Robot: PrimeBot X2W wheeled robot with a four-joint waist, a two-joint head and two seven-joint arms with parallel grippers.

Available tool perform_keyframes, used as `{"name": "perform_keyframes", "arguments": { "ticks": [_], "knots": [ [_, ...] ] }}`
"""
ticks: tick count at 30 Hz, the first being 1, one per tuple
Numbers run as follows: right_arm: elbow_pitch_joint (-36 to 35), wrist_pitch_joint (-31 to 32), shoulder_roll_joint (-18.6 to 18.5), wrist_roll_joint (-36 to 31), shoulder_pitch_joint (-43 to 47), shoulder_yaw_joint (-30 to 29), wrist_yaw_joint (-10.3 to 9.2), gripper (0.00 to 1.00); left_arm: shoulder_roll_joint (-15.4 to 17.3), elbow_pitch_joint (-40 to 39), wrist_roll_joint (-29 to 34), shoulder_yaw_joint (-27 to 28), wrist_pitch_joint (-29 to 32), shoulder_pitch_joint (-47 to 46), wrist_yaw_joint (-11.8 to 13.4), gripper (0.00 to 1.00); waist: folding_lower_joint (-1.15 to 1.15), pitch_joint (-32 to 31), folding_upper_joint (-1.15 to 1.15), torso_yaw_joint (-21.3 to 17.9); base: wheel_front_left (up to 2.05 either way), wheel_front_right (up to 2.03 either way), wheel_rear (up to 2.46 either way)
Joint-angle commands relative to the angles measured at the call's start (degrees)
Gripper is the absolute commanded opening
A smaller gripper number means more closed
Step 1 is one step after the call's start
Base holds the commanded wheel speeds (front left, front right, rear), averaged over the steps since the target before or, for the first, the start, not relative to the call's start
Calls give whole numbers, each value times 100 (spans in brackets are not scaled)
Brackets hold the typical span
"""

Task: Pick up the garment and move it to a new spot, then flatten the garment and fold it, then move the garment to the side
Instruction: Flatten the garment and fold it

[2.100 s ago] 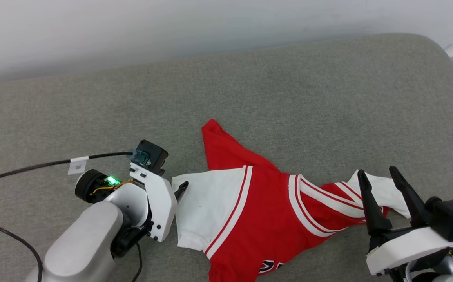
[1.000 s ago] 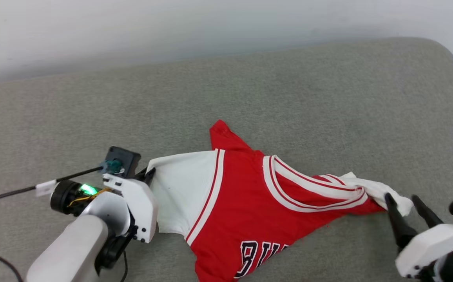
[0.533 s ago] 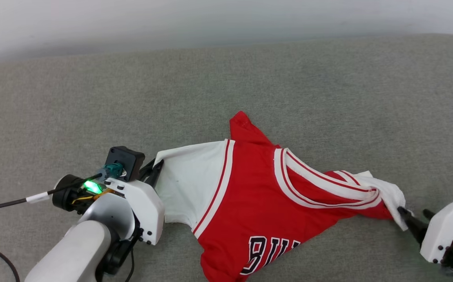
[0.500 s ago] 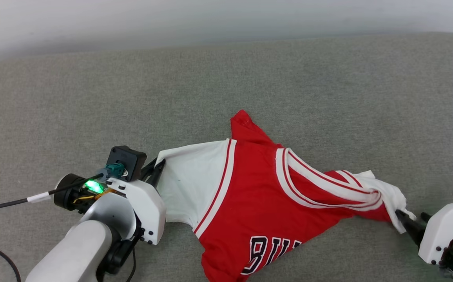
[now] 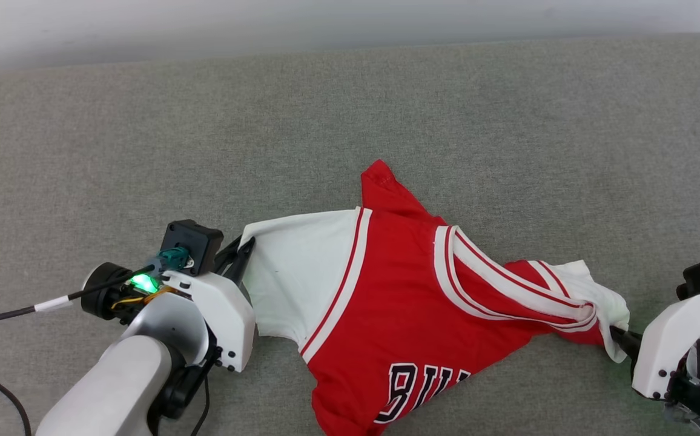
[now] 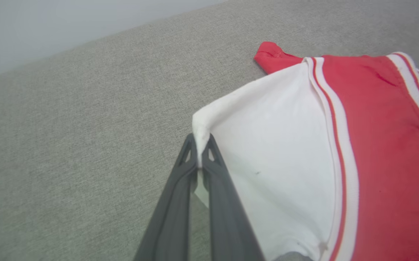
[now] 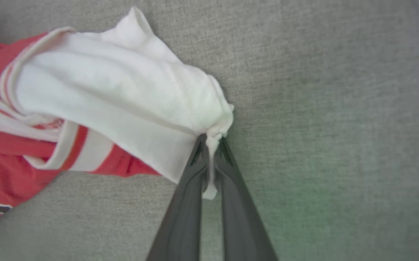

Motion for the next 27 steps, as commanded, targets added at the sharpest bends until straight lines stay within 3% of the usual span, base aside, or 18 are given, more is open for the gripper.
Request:
{"name": "perform_keyframes", "arguments": {
  "ticks": [1, 11, 18, 27],
  "knots": [
    [78, 92, 93, -84, 201, 148, 15, 0, 25, 25, -35, 34, -60, -8, 18, 0, 0, -79, 0, -27, 0, 0, 0],
    [-759, -185, -228, -430, -155, -282, 7, 0, 167, -1, 63, 243, -350, -54, 213, 0, 0, -608, 0, -139, 0, 0, 0],
    [-848, -171, -397, -611, -781, -561, 4, 0, 278, 158, 12, 577, -534, -380, 289, 0, 0, -808, 0, -161, 0, 0, 0],
    [-364, -96, -665, -681, -2472, -334, 4, 0, -20, 1171, -268, 984, -775, -1881, -108, 0, 0, -633, 0, -59, 0, 0, 0]
  ]
}}
